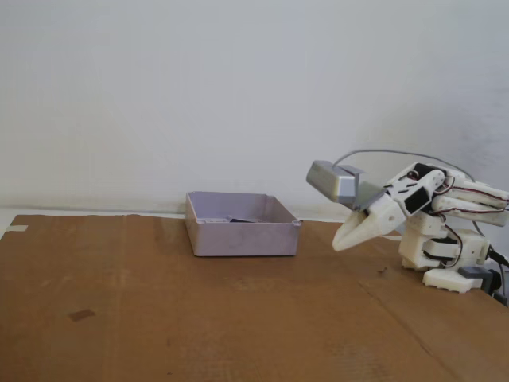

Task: Grasp a block and put it in the box.

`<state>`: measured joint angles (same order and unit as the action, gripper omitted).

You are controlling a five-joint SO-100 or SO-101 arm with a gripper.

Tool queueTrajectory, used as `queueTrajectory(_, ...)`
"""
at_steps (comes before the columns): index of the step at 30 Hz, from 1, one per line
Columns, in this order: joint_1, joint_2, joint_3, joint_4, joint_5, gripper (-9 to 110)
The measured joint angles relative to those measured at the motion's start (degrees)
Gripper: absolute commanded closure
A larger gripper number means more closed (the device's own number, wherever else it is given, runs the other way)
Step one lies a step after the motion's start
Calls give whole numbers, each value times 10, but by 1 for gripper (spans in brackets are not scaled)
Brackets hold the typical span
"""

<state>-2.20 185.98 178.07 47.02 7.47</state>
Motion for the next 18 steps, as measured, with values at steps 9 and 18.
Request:
queueTrajectory(9,4,0,0,85,0,102)
queueTrajectory(18,3,1,0,170,0,102)
